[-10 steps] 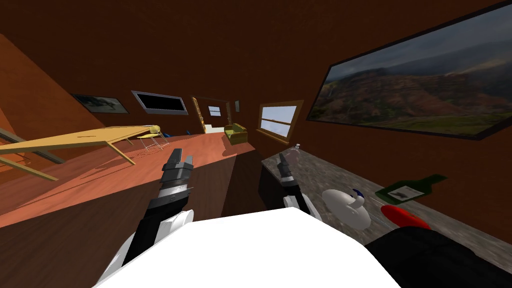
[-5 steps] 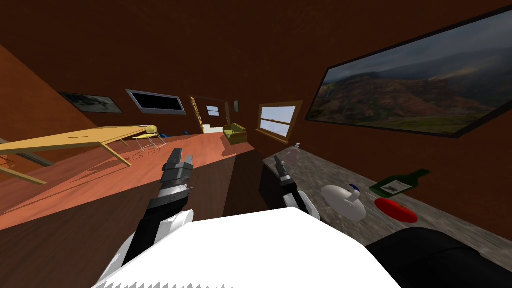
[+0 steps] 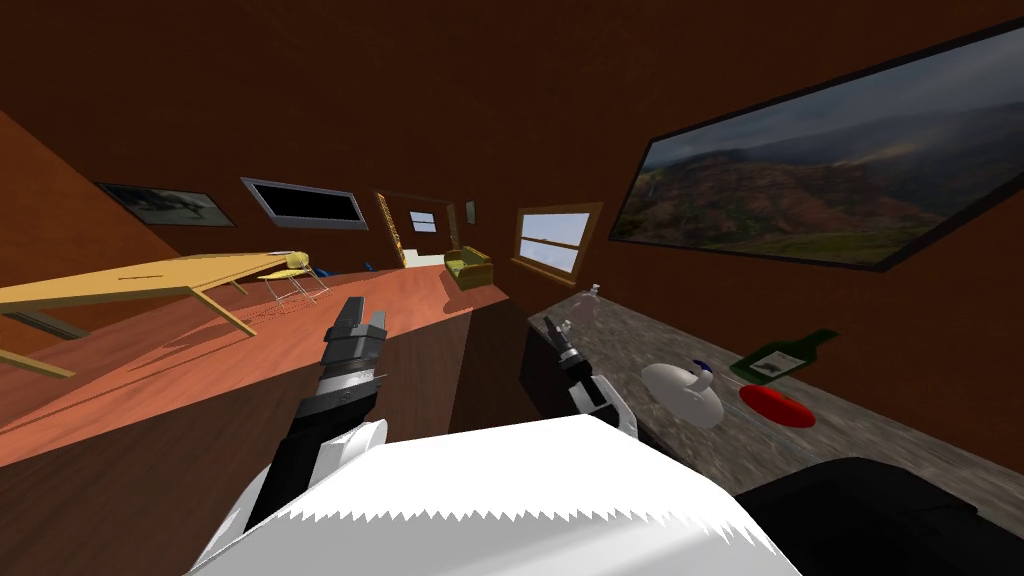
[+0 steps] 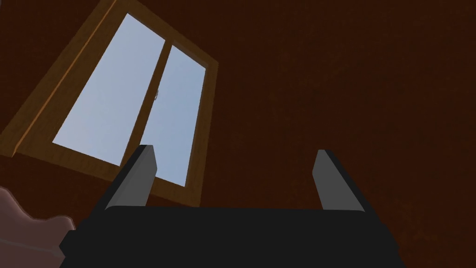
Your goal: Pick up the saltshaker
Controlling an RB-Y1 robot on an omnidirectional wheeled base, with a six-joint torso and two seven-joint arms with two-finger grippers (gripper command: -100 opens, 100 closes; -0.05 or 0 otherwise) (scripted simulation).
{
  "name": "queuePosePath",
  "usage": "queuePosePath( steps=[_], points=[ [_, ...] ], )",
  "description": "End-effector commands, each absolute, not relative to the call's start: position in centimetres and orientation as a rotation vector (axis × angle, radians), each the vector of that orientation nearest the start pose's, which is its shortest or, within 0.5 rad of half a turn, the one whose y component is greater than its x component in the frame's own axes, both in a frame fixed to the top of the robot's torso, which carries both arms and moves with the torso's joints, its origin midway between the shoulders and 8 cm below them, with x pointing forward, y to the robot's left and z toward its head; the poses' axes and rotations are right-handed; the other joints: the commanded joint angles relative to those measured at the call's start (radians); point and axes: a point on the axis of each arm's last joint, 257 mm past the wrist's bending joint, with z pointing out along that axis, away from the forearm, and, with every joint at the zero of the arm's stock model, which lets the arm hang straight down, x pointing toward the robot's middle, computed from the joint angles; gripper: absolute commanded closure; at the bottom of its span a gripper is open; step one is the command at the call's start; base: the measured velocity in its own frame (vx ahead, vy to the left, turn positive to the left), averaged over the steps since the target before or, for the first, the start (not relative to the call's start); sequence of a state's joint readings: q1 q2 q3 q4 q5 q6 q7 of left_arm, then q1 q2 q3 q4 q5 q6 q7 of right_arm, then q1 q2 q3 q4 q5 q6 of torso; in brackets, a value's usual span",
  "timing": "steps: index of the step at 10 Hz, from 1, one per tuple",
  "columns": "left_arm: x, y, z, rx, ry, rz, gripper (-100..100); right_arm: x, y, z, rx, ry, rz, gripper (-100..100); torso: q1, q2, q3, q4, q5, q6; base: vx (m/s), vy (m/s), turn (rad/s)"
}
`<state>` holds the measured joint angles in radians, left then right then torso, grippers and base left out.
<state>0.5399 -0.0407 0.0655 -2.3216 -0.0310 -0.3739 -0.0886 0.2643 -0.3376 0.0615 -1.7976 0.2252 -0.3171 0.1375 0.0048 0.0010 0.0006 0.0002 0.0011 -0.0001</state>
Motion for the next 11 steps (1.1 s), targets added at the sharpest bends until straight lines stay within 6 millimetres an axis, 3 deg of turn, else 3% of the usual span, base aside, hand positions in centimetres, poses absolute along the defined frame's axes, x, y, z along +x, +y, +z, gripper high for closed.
queuePosePath(
  steps=[1,6,11],
  points=[
    [34.7,31.0,0.6,-0.722,0.698,-1.089,0,46.9,-26.6,-18.4,0.406,1.403,0.806,-100,0.0,0.0,0.0,0.0,0.0,0.0,-0.025,0.092,-0.045],
    [34.7,31.0,0.6,-0.722,0.698,-1.089,0,48.2,-28.9,-22.0,0.353,1.506,0.662,-100,-0.002,-0.001,0.0,0.0,0.0,0.0,-0.022,0.048,-0.011],
    [34.7,31.0,0.6,-0.722,0.698,-1.089,0,50.2,-34.4,-26.5,0.239,1.655,0.371,-100,-0.002,-0.001,0.0,0.0,0.0,0.0,-0.019,0.047,0.002]
  ],
)
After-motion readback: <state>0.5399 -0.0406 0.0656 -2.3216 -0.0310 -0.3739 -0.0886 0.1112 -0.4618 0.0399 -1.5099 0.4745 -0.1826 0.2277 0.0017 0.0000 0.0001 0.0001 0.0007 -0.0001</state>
